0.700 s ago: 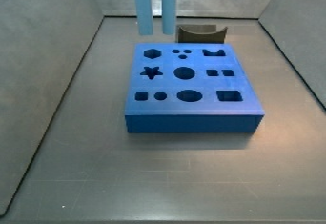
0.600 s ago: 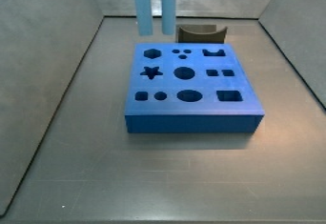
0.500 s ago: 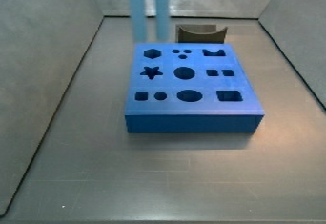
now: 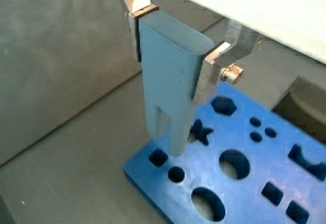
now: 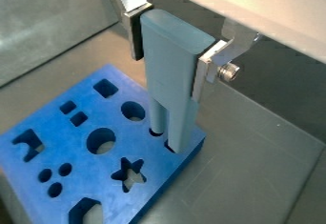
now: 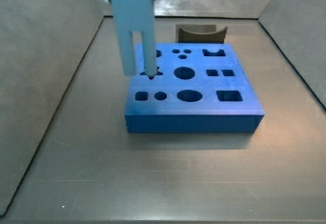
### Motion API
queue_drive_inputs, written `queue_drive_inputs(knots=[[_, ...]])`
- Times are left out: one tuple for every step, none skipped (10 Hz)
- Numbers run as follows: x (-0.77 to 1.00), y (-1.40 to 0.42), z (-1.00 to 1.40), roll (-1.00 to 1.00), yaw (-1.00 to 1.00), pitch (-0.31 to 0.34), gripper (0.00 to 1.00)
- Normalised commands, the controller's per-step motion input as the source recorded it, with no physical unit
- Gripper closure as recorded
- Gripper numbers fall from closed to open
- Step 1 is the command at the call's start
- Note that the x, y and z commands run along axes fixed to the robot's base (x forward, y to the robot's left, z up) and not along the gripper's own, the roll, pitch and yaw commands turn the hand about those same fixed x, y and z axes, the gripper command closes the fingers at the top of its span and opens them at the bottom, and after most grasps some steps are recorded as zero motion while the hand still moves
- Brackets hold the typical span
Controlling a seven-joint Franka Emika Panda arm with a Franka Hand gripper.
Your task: Insert the square-circle object.
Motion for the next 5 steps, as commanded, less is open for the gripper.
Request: queue_drive_inputs(knots=[[0.63,-0.09,-0.40,0.11,-0.03,0.084,1.00],[0.70,-0.10,-0.25,0.12,-0.06,0.116,1.00],[0.61,-0.06,-0.17,0.16,-0.08,0.133,1.00],[0.46,-0.04,-0.11,0.17,-0.10,0.117,1.00],[0.34,-0.03,-0.12,0.14,-0.04,0.103,1.00]])
